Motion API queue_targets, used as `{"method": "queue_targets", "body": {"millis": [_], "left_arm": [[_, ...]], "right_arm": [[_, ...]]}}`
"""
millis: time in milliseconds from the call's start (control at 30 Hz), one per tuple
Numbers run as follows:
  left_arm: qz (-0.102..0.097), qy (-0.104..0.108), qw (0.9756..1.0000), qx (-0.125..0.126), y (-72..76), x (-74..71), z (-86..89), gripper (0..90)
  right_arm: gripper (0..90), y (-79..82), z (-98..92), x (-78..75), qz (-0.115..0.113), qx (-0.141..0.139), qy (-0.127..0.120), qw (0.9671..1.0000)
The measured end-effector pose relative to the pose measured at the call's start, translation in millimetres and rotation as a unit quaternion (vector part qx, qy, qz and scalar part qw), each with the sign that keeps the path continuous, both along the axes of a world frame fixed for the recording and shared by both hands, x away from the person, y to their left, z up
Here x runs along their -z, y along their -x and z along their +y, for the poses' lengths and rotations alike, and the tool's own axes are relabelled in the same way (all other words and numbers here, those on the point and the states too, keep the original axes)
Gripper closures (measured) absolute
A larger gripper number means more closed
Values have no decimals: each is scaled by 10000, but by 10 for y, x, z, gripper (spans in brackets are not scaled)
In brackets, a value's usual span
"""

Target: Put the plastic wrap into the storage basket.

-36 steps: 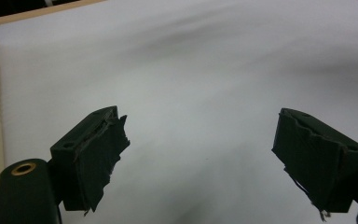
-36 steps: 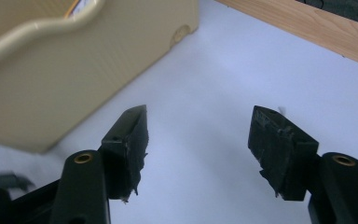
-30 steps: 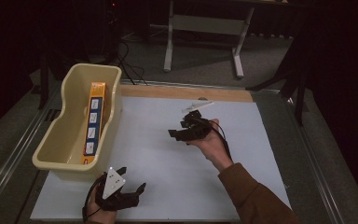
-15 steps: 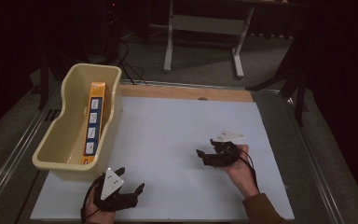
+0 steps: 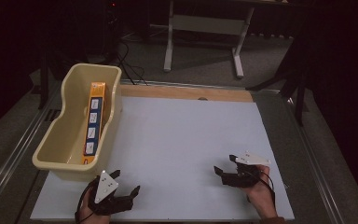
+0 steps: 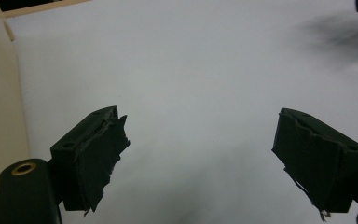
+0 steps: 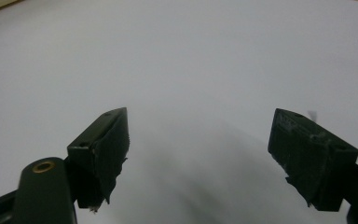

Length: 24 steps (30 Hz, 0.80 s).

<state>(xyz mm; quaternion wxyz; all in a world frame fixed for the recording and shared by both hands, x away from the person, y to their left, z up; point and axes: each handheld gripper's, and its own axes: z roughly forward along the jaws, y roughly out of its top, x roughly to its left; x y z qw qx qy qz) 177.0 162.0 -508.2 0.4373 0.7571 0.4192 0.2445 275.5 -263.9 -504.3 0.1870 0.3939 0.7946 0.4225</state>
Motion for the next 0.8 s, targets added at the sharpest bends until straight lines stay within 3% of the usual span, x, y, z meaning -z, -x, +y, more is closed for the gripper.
{"method": "queue_targets", "body": {"millis": [167,300,533,800], "left_arm": [[-25,17,10000,-26,21,-21,37,157],[-36,43,10000,-81,32,-37,98,157],[-80,73,9998,-171,33,-57,137,157],[-60,67,9998,-163,20,-50,124,156]], "right_arm": [[183,134,-102,-11,-111,126,-169,9997],[169,325,-273,-32,-294,398,-291,9984],[164,507,-475,-11,-335,633,-453,9964],[167,566,-605,-6,-367,761,-569,9948]]}}
